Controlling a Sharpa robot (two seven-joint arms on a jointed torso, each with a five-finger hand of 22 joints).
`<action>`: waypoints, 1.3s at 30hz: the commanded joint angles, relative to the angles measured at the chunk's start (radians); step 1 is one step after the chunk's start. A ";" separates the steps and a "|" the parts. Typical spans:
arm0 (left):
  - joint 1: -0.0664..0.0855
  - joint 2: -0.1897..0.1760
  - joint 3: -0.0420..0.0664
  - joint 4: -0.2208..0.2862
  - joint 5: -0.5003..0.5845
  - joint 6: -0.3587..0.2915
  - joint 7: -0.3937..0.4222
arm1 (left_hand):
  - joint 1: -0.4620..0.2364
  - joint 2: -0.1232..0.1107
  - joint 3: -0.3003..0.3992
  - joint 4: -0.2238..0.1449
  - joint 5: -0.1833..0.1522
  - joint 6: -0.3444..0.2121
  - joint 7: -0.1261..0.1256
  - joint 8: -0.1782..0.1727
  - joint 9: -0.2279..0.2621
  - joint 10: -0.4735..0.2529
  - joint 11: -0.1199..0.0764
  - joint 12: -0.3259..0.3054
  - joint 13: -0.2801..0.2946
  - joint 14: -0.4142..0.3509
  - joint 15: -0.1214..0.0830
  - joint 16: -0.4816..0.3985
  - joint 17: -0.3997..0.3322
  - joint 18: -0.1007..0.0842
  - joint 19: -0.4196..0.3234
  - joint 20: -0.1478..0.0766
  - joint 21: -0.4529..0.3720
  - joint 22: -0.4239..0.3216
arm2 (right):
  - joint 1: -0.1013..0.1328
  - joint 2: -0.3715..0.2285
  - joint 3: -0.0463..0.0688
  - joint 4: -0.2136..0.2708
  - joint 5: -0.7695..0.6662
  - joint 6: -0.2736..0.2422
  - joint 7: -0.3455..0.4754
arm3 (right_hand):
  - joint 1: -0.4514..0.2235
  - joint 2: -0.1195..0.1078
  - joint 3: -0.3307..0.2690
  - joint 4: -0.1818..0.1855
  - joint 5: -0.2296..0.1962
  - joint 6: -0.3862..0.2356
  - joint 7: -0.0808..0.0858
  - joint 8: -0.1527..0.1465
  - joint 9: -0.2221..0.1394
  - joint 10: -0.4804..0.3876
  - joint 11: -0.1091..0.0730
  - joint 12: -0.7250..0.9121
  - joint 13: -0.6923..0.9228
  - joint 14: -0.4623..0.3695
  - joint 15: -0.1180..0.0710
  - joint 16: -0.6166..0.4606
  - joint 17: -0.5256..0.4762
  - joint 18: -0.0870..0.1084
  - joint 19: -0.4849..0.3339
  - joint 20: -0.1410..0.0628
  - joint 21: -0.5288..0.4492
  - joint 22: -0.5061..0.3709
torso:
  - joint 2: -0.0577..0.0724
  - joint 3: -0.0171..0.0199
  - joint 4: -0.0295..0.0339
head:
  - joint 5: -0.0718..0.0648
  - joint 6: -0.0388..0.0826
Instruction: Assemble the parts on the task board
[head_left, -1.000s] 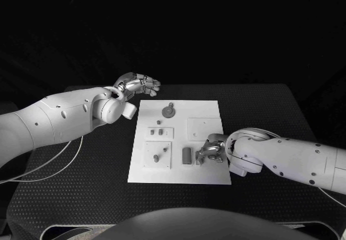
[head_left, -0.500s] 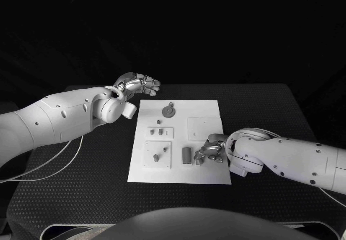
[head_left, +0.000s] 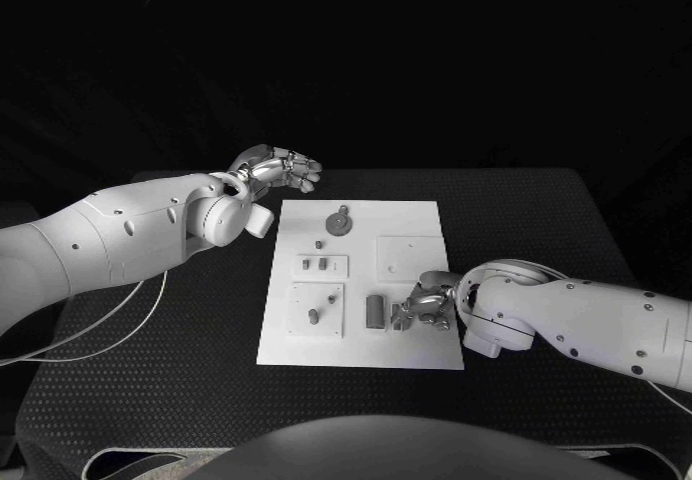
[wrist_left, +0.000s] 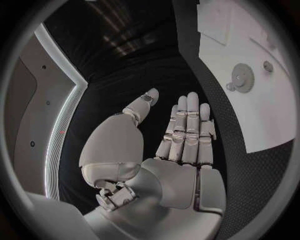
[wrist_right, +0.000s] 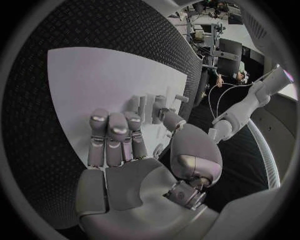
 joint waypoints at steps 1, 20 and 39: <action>0.001 0.002 0.001 0.001 0.004 0.013 0.006 | -0.010 0.002 -0.001 0.008 0.006 -0.007 0.001 0.006 -0.001 0.002 0.002 -0.004 -0.001 0.007 0.003 -0.004 0.001 0.005 -0.003 0.005 -0.006 0.017 | -0.001 -0.003 0.000 0.007 0.003 0.013 0.018 | 0.000 -0.010 0.000 0.005 -0.005 0.000 0.002 0.004 0.001 -0.001 -0.004 -0.002 0.001 0.000 -0.007 -0.002 0.001 0.036 0.003 -0.007 0.004 -0.001 | 0.000 0.0006 -0.0011 | 0.000 0.000; 0.001 0.002 0.001 0.001 0.004 0.013 0.007 | -0.010 0.003 0.000 0.008 0.006 -0.008 0.001 0.006 -0.001 0.002 0.002 -0.004 -0.001 0.007 0.003 -0.006 0.003 0.005 -0.003 0.005 -0.007 0.018 | -0.001 -0.012 0.000 -0.017 -0.076 -0.001 0.033 | 0.142 0.075 -0.021 -0.058 0.000 0.003 0.000 0.012 0.000 0.004 -0.006 -0.002 0.002 -0.001 -0.008 -0.003 0.005 0.036 -0.007 -0.011 0.010 -0.003 | -0.001 -0.0011 -0.0010 | -0.005 0.000; 0.001 0.022 0.001 -0.048 0.037 0.006 0.032 | -0.011 0.008 -0.001 0.011 -0.003 0.008 -0.011 0.018 0.001 0.007 -0.002 -0.002 -0.001 -0.003 0.008 -0.024 0.010 0.006 -0.007 0.008 -0.010 0.019 | 0.043 -0.047 0.072 -0.202 0.203 -0.046 0.542 | 0.081 0.015 -0.252 -0.063 0.023 -0.119 0.042 -0.032 -0.013 -0.103 0.034 -0.007 0.007 -0.082 0.025 -0.035 0.014 0.036 -0.094 0.015 -0.026 -0.015 | -0.028 -0.0044 -0.0092 | -0.027 0.097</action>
